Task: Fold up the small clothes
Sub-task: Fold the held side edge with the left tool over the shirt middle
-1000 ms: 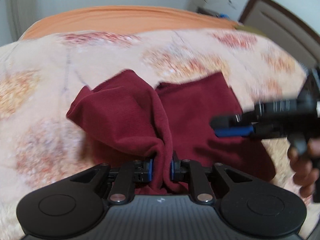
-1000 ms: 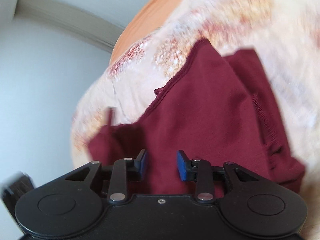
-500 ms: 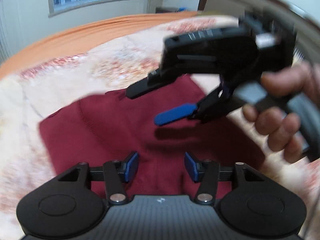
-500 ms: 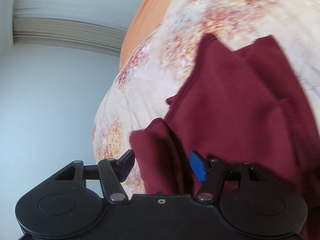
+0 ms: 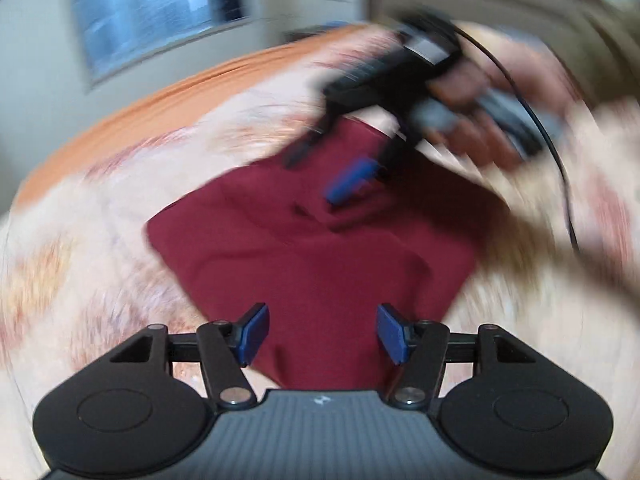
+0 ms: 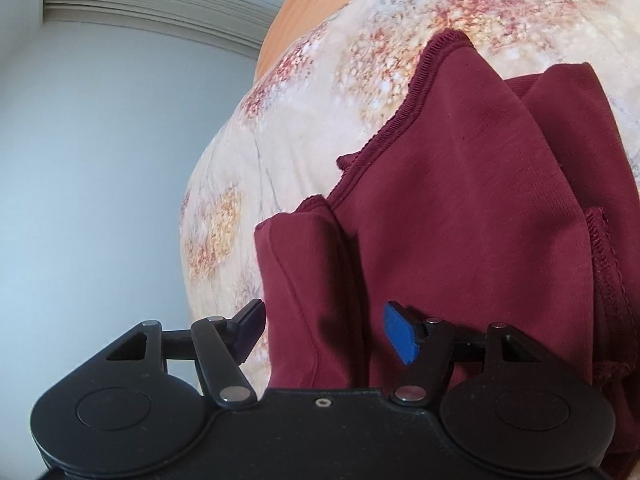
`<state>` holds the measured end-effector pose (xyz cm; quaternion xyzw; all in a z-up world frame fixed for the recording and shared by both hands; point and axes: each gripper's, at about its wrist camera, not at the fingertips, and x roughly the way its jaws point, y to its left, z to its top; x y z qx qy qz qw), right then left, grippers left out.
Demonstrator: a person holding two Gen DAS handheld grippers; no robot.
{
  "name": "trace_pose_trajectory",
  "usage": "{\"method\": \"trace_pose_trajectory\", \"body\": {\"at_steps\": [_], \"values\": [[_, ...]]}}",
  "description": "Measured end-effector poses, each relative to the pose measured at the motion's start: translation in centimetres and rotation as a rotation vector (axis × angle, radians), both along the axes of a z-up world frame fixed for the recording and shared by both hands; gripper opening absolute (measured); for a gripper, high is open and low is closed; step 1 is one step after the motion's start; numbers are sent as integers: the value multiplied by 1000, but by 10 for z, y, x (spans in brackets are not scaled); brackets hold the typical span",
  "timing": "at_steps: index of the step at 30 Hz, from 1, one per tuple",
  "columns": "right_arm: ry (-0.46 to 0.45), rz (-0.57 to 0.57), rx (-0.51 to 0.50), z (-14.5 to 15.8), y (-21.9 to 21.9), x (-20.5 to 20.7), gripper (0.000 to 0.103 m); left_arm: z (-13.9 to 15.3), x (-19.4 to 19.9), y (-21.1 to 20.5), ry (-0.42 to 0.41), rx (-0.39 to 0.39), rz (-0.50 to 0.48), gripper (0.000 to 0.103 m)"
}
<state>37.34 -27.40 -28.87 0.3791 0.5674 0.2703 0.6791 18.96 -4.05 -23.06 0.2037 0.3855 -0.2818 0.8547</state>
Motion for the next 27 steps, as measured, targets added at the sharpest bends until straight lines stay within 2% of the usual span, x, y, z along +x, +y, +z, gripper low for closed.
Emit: {"method": "trace_pose_trajectory", "body": {"at_steps": [3, 8, 9, 10, 11, 12, 16, 18, 23, 27], "values": [[1, 0, 9, 4, -8, -5, 70, -8, -19, -20, -102, 101, -116, 65], [18, -25, 15, 8, -23, -7, 71, -25, -20, -52, -239, 225, -220, 66], [20, -30, 19, 8, -25, -8, 71, -29, -17, -55, -242, 241, -228, 62], [22, -32, 23, 9, -26, -8, 71, -32, -14, -56, -225, 243, -226, 45], [27, -32, 27, 9, -27, -8, 71, -31, -10, -54, -195, 225, -213, 32], [31, -30, 29, 9, -26, -8, 72, -28, -5, -49, -167, 190, -184, 13], [60, -23, 63, 3, -16, 0, 75, 0, 4, -9, -89, -52, 32, 9], [87, -26, 92, -3, -8, 6, 75, 10, 2, 5, -74, -134, 103, 9], [146, -17, 152, -15, 22, 21, 76, 24, -13, 27, -65, -193, 161, 9], [150, 20, 154, -17, 47, 36, 74, 23, -20, 26, -50, -192, 158, 9]]}}
